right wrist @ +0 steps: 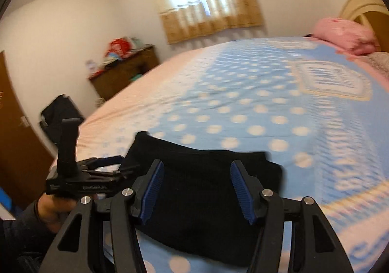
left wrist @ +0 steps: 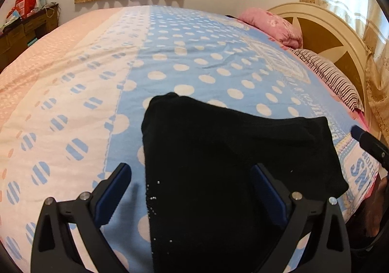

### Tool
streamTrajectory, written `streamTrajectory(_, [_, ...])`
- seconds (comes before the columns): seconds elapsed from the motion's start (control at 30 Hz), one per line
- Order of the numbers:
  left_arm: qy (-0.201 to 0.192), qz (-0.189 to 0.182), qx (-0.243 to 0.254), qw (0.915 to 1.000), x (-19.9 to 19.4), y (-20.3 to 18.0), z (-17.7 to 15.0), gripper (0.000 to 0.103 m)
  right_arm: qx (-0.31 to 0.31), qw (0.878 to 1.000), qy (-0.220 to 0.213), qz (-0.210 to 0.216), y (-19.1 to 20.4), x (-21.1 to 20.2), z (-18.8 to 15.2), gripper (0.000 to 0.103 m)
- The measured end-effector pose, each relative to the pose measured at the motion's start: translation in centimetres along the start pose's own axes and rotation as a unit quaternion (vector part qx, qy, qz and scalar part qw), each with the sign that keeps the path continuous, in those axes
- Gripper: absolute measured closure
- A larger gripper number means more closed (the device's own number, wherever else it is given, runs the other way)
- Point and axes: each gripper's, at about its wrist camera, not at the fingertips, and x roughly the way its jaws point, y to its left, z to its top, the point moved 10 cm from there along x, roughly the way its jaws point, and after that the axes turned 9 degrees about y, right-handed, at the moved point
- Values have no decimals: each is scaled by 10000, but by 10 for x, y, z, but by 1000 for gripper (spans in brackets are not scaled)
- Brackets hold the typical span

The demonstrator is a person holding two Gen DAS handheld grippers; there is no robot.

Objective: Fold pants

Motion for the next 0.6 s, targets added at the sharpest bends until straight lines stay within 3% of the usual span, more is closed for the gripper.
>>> streamTrajectory(0.13, [-17,24,81,10000,0,-3,0,2,618,9958,572,-362,-37,37,-12,44])
streamTrajectory(0.23, [128,124,98,9998,12,2,-4,2,1096,9925,539,17,-58,40,-19,44])
streamTrajectory(0.33, [254,11,-2,9997,21,6,-10,2,1056,9928,562,74,-58,37,-18,44])
streamTrajectory(0.6, [235,-19,66,9997,10,0,-19,2,391,9969,448,-518,-35,5,-33,44])
